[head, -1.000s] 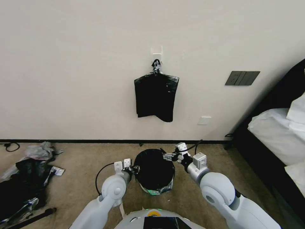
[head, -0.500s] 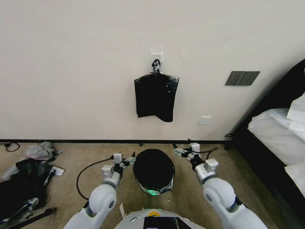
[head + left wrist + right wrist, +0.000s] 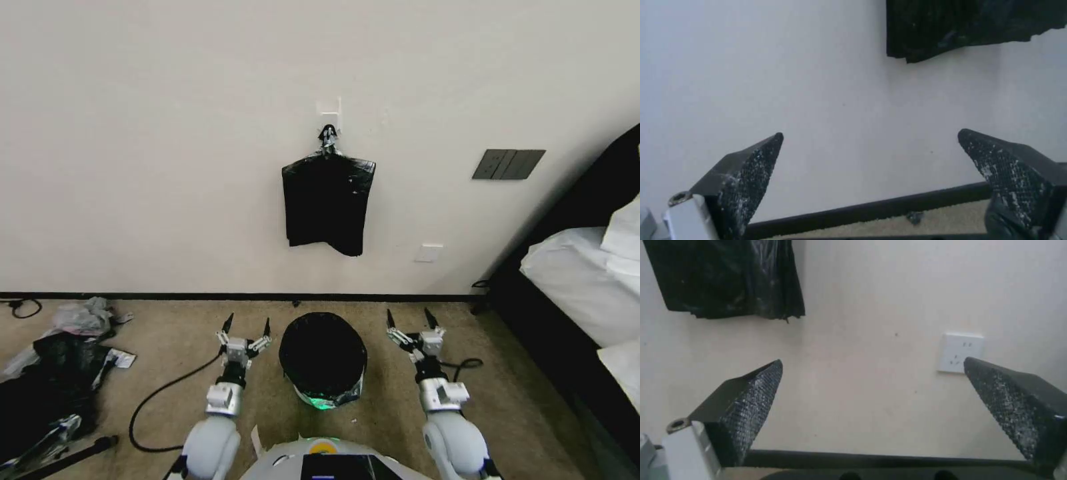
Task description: Place a trash bag onto the trash bin.
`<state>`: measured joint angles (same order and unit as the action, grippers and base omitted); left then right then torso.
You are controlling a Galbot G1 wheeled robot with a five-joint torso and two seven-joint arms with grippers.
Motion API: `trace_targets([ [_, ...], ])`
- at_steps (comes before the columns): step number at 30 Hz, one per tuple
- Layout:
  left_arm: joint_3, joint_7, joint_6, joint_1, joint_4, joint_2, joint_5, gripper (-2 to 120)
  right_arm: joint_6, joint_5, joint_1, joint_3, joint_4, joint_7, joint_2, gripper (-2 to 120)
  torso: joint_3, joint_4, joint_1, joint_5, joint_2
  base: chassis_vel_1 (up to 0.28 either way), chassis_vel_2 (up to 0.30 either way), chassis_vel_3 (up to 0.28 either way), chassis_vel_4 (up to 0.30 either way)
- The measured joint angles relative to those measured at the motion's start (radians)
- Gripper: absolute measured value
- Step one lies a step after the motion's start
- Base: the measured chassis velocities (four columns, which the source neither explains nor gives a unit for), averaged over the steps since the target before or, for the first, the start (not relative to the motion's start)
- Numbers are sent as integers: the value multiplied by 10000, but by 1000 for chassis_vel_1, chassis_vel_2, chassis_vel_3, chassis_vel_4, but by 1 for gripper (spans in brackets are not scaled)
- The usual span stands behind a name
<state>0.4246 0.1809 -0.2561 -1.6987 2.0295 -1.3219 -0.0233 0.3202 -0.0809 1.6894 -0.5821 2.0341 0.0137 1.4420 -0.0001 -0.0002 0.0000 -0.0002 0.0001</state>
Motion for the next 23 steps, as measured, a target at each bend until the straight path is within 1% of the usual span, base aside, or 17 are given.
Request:
trace_targets([
  [1, 65, -16, -114, -139, 37, -110, -47, 100, 229, 23, 147, 7, 2, -65, 94, 100, 0, 2, -1, 1, 0, 0, 0, 0, 0],
  [5, 225, -28, -289, -440, 233, -178, -71, 100, 499, 131, 383, 159, 219, -179, 176, 100, 0, 2, 0, 1, 0, 0, 0, 0, 0],
  [9, 335, 36, -289, -594, 376, -181, -20, 100, 501, 175, 438, 278, 372, -190, 181, 100, 1, 3, 0, 2, 0, 0, 0, 0, 0],
  [23, 336, 84, -234, -592, 412, -162, 83, 100, 419, 166, 415, 318, 415, -183, 145, 100, 1, 2, 0, 2, 0, 0, 0, 0, 0],
])
